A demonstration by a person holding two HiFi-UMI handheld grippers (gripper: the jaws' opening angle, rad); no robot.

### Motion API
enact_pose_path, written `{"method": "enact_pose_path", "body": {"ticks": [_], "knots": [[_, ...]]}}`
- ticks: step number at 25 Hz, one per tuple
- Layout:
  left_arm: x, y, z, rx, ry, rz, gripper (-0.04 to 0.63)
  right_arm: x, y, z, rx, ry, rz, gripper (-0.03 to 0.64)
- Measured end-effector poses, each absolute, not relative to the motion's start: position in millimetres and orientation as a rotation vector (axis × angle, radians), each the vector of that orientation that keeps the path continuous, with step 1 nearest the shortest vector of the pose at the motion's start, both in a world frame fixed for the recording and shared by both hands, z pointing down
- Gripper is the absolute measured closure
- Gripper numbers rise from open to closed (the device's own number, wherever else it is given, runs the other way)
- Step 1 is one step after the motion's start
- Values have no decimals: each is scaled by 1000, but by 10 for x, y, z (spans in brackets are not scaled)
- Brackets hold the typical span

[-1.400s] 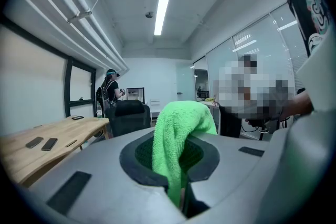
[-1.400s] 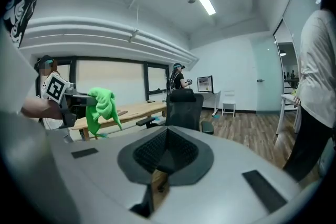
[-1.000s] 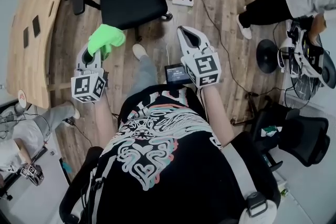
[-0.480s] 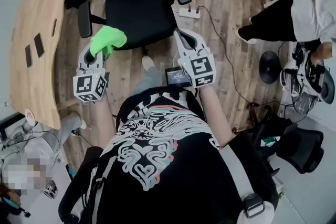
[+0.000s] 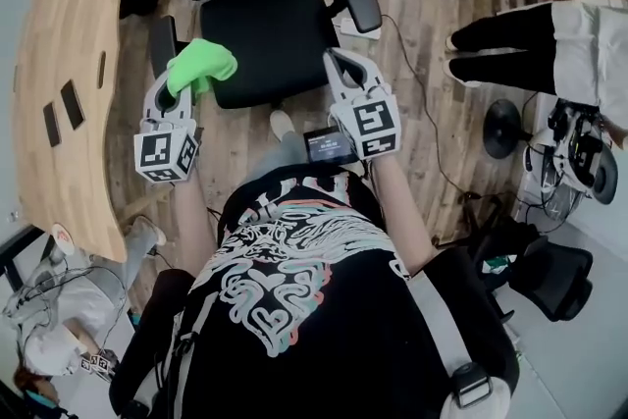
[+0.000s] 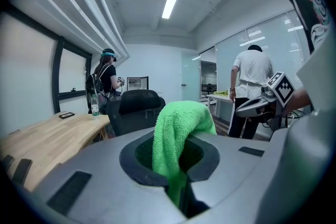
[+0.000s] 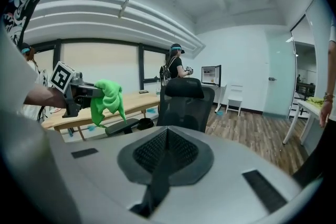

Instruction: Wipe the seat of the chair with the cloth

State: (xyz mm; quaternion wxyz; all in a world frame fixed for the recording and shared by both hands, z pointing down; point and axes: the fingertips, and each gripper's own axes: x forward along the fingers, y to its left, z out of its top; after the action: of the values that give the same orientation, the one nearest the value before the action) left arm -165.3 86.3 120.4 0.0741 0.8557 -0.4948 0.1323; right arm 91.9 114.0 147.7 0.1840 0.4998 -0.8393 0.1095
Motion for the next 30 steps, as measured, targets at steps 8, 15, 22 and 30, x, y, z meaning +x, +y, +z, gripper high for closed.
{"method": "enact_pose_path", "body": {"ticks": [8,15,22,30], "knots": [[-1683,481,1249,2608,-1442,415,568,886,861,1456,1470,-2331,299,614],[-1724,311,1364,2563,-1461,426,568,895,724,1504,1447,-2324,287,614],[-1651,89,1590,2511,-1453,466,568,844,400,1701,1387,-2347,300,614],[-1443,-55,1972,2438,-1430,523,568,934,202,2013,1322,-2351,341,614]]}}
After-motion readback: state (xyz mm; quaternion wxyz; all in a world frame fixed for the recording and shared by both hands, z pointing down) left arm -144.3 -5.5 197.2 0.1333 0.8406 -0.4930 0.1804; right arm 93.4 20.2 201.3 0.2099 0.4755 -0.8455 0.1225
